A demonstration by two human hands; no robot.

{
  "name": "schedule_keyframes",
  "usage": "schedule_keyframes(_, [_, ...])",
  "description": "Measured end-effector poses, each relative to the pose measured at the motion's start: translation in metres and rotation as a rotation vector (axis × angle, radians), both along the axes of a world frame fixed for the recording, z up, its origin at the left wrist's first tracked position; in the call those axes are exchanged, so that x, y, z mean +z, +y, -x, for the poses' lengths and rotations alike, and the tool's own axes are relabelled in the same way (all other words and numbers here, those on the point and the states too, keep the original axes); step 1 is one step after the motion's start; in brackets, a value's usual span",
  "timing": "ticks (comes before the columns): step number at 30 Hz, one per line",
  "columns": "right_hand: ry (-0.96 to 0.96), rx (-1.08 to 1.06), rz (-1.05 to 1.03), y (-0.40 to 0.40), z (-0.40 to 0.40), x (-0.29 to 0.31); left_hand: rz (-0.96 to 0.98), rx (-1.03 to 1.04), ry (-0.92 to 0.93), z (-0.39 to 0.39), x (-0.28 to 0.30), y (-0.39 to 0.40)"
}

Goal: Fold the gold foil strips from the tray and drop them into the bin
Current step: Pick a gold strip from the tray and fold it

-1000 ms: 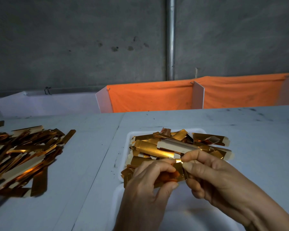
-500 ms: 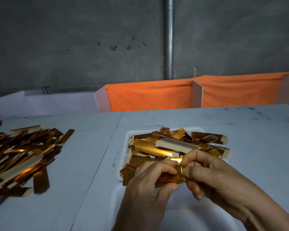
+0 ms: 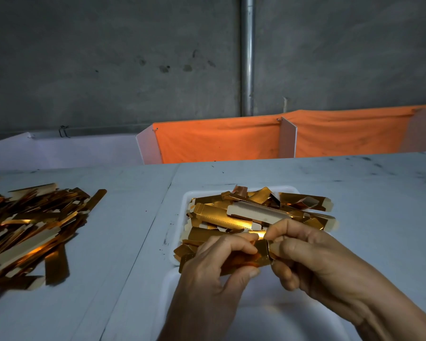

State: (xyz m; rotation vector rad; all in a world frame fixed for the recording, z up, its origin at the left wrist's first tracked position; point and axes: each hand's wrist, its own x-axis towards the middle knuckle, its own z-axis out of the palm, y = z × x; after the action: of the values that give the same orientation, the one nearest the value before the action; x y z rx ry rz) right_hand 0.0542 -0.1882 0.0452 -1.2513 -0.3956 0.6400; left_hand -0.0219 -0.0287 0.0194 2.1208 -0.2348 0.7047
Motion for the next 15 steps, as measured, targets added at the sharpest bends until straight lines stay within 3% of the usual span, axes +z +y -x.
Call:
schedule_keyframes(4, [-0.003, -0.025, 0.034, 0.0014, 0.0004, -0.0004, -0.042, 0.01, -0.005, 0.0005, 0.0001, 0.0013])
schedule_keyframes(15, [-0.208, -0.07, 0.133, 0.0016, 0.0004, -0.0028, -0.378, 0.081, -0.273, -0.0036, 0.0005, 0.001])
